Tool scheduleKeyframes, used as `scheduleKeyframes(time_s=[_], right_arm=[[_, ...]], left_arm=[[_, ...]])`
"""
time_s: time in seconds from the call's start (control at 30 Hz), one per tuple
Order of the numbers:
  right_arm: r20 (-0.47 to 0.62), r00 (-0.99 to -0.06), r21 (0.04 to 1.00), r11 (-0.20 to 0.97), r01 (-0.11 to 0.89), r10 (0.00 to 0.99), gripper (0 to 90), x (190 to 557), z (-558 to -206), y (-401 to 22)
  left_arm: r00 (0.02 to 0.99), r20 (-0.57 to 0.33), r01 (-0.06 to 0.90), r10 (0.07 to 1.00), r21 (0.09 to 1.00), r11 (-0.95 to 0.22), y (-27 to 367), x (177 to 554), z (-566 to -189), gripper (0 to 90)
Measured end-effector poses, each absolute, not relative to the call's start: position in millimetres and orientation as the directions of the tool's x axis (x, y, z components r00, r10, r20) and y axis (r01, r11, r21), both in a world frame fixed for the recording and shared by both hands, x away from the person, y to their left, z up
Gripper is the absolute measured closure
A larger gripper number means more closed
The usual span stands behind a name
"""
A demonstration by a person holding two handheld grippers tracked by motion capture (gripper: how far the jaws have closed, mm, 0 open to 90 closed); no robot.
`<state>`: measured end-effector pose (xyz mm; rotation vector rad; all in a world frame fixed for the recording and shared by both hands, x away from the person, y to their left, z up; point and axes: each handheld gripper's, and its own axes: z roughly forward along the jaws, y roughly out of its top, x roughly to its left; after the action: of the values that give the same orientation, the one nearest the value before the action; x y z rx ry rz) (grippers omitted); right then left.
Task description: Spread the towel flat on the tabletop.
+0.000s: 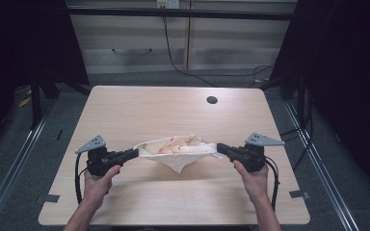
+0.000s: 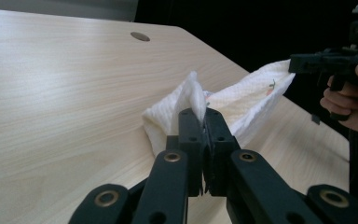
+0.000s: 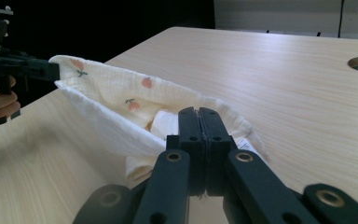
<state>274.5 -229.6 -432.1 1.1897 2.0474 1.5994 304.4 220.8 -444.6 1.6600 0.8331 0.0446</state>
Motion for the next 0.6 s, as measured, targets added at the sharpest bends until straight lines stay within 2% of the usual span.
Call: scheduleKeyframes(time_s=[0.27, 0.6], right_arm=[[0.219, -0.625, 0.924, 0.047, 0.380, 0.749, 89.1, 280, -405, -232], [0.193, -0.622, 0.944, 0.029, 0.329, 0.759, 89.1, 306, -362, -226]], left_arm=[[0.745, -0.414, 0.474, 0.523, 0.880, 0.023, 216, 309, -423, 87.7], [0.741, -0.348, 0.415, 0.575, 0.910, 0.017, 216, 334, -376, 87.7]])
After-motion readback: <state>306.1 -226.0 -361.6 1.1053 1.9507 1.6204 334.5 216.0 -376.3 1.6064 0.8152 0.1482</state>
